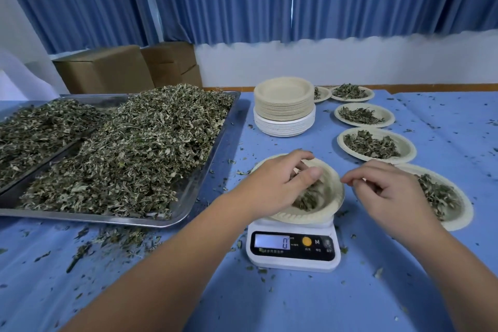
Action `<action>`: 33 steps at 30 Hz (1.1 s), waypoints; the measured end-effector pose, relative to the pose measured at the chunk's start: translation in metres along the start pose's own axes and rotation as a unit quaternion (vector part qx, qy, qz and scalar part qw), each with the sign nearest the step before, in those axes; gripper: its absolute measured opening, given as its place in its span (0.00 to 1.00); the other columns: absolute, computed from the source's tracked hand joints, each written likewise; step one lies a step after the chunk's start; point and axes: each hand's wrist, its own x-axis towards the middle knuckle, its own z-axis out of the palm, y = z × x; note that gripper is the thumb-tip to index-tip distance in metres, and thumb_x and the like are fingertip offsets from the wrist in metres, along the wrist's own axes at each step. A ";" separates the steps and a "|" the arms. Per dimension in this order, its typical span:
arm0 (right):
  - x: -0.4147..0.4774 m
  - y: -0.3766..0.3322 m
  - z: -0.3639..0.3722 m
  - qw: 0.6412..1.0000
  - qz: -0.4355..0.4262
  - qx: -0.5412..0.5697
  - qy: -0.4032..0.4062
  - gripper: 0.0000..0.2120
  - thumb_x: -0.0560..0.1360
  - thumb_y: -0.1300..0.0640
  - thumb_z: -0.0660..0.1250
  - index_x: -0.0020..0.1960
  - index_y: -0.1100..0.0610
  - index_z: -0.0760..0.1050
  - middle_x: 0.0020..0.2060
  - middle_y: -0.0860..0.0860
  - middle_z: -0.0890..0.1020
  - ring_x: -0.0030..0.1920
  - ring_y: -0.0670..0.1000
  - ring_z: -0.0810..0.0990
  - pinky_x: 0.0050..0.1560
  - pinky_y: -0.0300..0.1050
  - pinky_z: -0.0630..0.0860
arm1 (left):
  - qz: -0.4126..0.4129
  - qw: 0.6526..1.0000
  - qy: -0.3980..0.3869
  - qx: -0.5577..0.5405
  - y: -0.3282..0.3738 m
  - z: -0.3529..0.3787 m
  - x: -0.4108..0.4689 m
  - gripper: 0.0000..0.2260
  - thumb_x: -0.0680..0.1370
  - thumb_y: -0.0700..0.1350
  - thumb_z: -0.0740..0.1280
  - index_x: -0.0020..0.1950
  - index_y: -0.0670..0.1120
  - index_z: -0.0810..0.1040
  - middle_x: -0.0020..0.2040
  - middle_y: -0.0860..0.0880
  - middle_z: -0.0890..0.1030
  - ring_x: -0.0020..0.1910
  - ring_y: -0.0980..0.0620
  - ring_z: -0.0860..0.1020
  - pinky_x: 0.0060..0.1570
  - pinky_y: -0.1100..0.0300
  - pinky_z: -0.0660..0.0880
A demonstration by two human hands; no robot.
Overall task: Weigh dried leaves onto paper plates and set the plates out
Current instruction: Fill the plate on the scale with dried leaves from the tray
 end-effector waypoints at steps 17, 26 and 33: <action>-0.001 0.001 0.001 1.000 0.003 -0.012 -0.001 0.14 0.71 0.72 0.67 0.40 0.53 0.83 0.35 0.46 0.80 0.33 0.45 0.74 0.34 0.25 0.65 | 0.021 0.964 0.064 -0.257 0.006 -0.016 -0.024 0.23 0.74 0.65 0.56 0.61 0.56 0.77 0.63 0.55 0.79 0.66 0.58 0.74 0.70 0.53 0.67; 0.000 0.000 0.001 1.000 0.009 -0.004 0.007 0.15 0.71 0.71 0.67 0.40 0.52 0.82 0.37 0.45 0.80 0.34 0.44 0.75 0.33 0.25 0.65 | -0.061 0.961 0.252 0.094 -0.041 -0.057 -0.046 0.13 0.81 0.51 0.59 0.48 0.48 0.82 0.40 0.54 0.81 0.33 0.62 0.75 0.32 0.65 0.70; -0.002 -0.003 0.002 1.000 0.013 -0.001 -0.005 0.15 0.72 0.71 0.66 0.39 0.52 0.82 0.37 0.46 0.81 0.36 0.47 0.75 0.35 0.26 0.66 | -0.395 0.856 0.065 0.326 -0.100 -0.087 -0.068 0.26 0.81 0.63 0.51 0.61 0.43 0.73 0.55 0.42 0.76 0.51 0.43 0.78 0.51 0.50 0.75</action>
